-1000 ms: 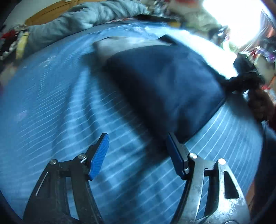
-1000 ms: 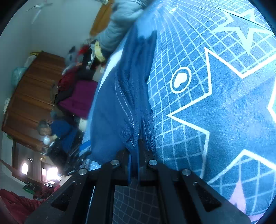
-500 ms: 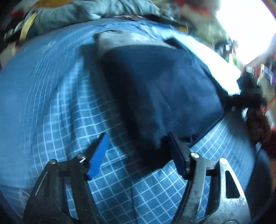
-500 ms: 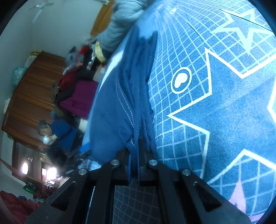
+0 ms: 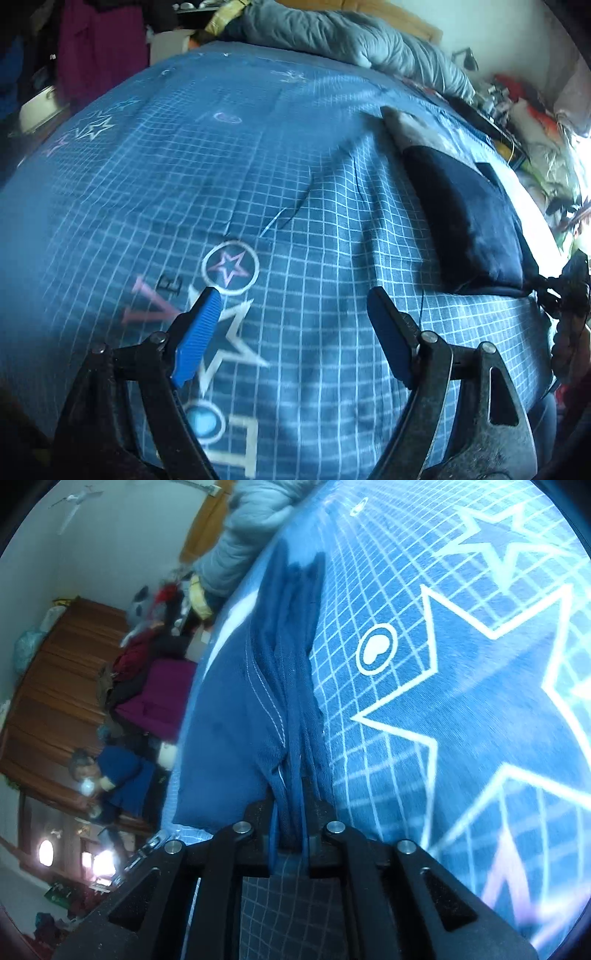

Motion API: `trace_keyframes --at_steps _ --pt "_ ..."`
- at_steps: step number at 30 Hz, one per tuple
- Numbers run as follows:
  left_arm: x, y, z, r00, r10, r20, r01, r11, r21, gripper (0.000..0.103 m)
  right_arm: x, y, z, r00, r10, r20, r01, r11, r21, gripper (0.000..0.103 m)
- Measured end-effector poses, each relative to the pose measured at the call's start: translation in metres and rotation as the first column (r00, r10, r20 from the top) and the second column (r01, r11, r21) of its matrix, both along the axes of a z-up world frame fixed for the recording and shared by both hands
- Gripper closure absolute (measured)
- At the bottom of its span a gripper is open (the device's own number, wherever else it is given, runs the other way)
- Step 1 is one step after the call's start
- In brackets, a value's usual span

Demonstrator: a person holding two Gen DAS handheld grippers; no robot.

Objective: Fold small clothes
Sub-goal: 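Open the right tool to release the folded jacket edge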

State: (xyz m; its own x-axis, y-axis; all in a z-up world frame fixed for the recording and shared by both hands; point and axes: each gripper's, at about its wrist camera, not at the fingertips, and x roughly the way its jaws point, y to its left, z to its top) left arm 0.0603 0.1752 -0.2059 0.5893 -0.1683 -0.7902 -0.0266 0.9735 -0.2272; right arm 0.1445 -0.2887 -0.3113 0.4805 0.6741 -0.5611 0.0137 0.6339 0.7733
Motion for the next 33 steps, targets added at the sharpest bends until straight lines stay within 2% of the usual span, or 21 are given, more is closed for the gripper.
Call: trace_keyframes --at_steps 2,3,4,7,9,12,14,15,16,18,20,21,23,29,33 --pt "-0.002 -0.005 -0.003 1.0 0.001 -0.001 -0.001 1.0 -0.007 0.019 -0.018 0.007 0.021 1.0 -0.011 0.019 0.013 0.994 -0.106 0.072" --pt "-0.004 -0.009 -0.006 1.0 -0.003 -0.011 0.003 1.0 0.003 0.019 -0.03 0.013 0.034 0.999 -0.013 0.035 0.019 0.984 -0.175 0.055" --pt "-0.006 -0.016 -0.009 1.0 -0.012 -0.019 0.013 1.0 0.017 0.019 -0.042 0.019 0.046 0.999 -0.01 0.05 0.023 0.968 -0.252 0.045" --pt "-0.014 -0.033 -0.008 0.998 -0.061 -0.018 0.061 0.998 0.017 0.019 -0.078 0.046 0.072 0.995 0.037 0.095 0.013 0.879 -0.477 0.029" --pt "-0.012 -0.048 -0.008 0.996 -0.087 -0.009 0.087 0.996 0.017 0.019 -0.1 0.068 0.08 0.991 0.08 0.111 0.008 0.776 -0.63 0.021" --pt "0.0 -0.064 -0.013 0.994 -0.103 -0.034 0.104 0.994 0.022 0.016 -0.117 0.091 0.074 0.988 0.116 0.097 -0.004 0.662 -0.75 0.011" --pt "0.01 -0.071 -0.031 0.99 -0.101 -0.098 0.106 0.993 0.045 0.012 -0.119 0.101 0.06 0.99 0.122 0.075 -0.016 0.611 -0.791 0.011" --pt "0.011 -0.073 -0.036 0.99 -0.109 -0.09 0.114 0.992 0.053 0.001 -0.118 0.105 0.051 0.992 0.117 0.056 -0.024 0.583 -0.812 0.01" --pt "0.01 -0.079 -0.038 0.99 -0.126 -0.063 0.131 0.988 0.088 0.0 -0.118 0.104 0.043 0.993 0.107 0.046 -0.024 0.577 -0.817 0.005" --pt "0.01 -0.086 -0.038 0.99 -0.122 -0.075 0.132 0.981 0.14 0.0 -0.118 0.099 0.04 0.996 0.056 0.07 0.024 0.578 -0.816 0.0" --pt "0.012 -0.082 -0.037 0.99 -0.107 -0.092 0.117 0.987 0.111 0.0 -0.117 0.095 0.04 0.997 0.035 0.066 0.032 0.601 -0.799 0.0" --pt "0.013 -0.08 -0.037 0.99 -0.107 -0.096 0.117 0.987 0.108 0.0 -0.117 0.094 0.04 0.997 0.033 0.063 0.03 0.601 -0.799 0.0" --pt "0.014 -0.079 -0.039 0.989 -0.102 -0.107 0.115 0.986 0.124 0.0 -0.115 0.091 0.04 0.997 0.042 0.064 0.026 0.6 -0.8 0.0" --pt "0.028 -0.086 -0.039 0.986 -0.067 -0.151 0.09 0.985 0.148 0.0 -0.103 0.081 0.036 0.994 0.058 0.091 0.035 0.629 -0.777 0.0" --pt "0.038 -0.089 -0.041 0.988 0.003 -0.154 0.022 0.987 0.157 0.0 -0.099 0.073 0.032 0.989 0.066 0.136 0.061 0.652 -0.756 0.0"
